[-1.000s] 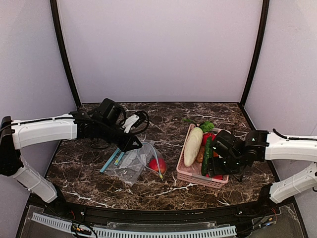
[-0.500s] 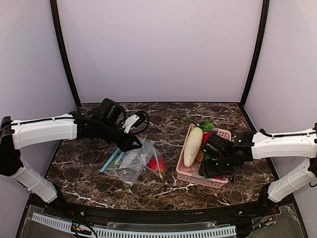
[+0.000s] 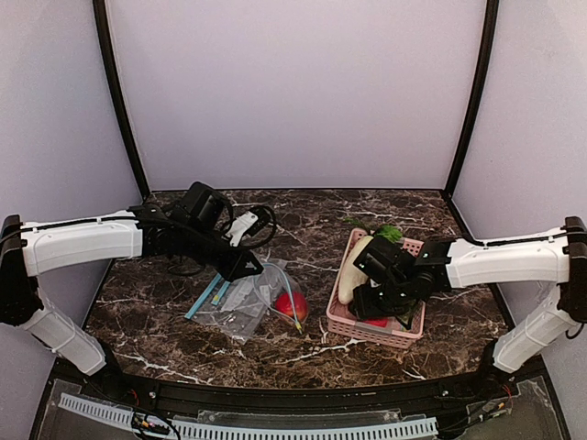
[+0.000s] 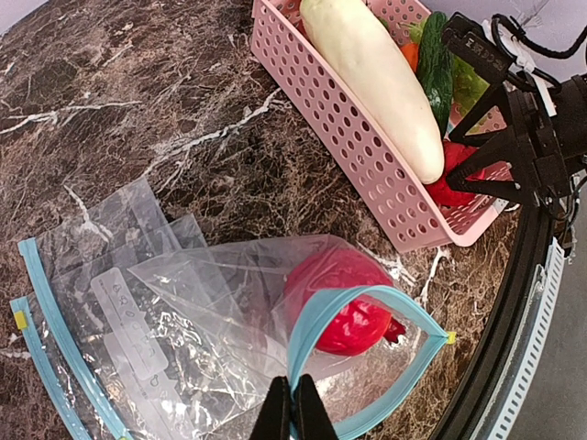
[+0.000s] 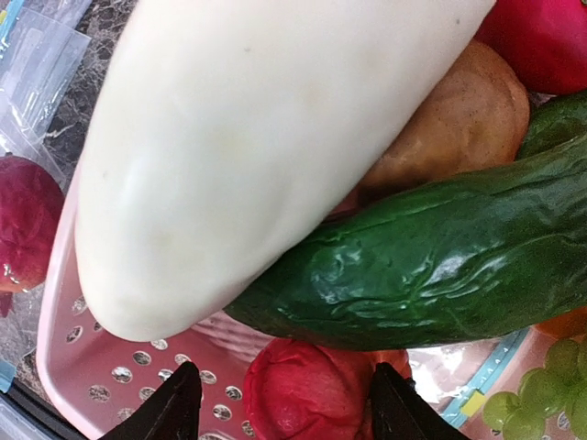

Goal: Place the food in the zip-top bag and seal the zipper
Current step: Adjust the fake fruit in the bin, then pick up the fake fruit from the bin.

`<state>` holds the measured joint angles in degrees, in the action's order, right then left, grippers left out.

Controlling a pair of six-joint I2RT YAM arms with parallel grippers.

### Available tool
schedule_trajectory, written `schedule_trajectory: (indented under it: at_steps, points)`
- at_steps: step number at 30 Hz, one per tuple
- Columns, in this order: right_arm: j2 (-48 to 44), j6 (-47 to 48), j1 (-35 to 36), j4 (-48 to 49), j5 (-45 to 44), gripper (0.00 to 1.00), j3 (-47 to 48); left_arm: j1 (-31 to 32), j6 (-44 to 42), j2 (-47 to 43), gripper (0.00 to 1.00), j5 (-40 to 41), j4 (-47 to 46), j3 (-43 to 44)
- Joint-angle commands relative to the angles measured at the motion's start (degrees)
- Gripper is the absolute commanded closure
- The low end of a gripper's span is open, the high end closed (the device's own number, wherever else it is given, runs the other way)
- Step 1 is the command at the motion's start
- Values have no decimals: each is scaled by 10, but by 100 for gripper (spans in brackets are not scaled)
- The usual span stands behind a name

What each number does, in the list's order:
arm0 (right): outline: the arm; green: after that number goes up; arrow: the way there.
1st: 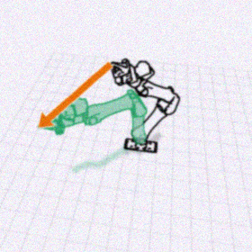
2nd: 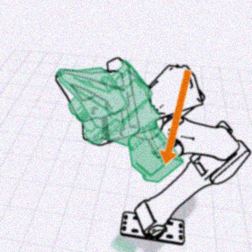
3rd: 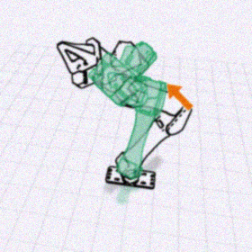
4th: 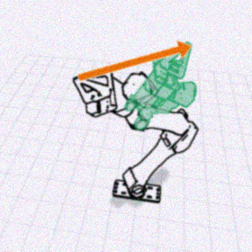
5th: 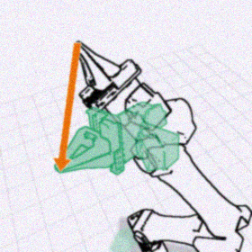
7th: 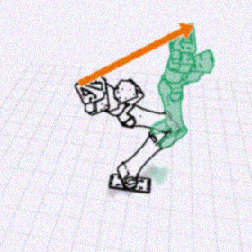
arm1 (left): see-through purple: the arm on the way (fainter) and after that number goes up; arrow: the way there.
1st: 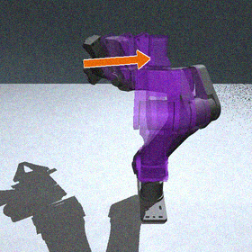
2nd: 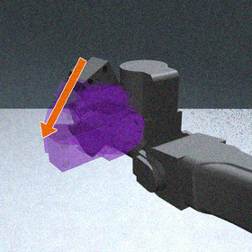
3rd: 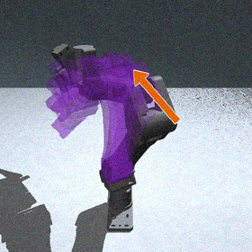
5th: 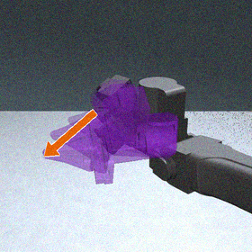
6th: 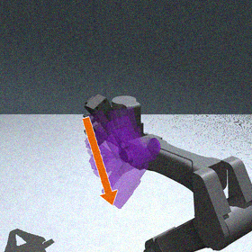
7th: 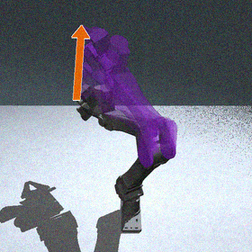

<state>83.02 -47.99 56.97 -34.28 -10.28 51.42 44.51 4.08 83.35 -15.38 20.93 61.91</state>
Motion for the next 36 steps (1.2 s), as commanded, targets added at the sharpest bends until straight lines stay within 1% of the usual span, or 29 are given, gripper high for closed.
schedule_trajectory:
  at_steps: [1, 3, 7, 12, 18, 22, 26, 36]
  points:
    - [-15, 8, 7, 2, -10, 37, 21, -2, -7, -21, 99, 5, 16, 8]
    - [-29, 4, 9, -14, -18, 29, 21, -2, -7, -21, 99, 4, 16, 8]
    - [-54, -12, 8, -44, -34, 21, 6, -2, -7, -20, 99, 4, 16, 9]
    - [-70, -39, 8, -45, -36, 15, -27, -2, -7, -21, 99, 4, 16, 8]
    - [-69, -56, 9, -54, -35, 14, -45, -2, -7, -21, 99, 4, 16, 8]
    - [-77, -58, 8, -79, -40, 13, -49, -2, -7, -22, 99, 5, 16, 8]
    - [-81, -53, 8, -82, -37, 13, -54, -2, -7, -21, 99, 4, 16, 9]
    - [-50, -64, 8, -93, -63, 13, -48, -2, -7, -22, 99, 4, 16, 8]
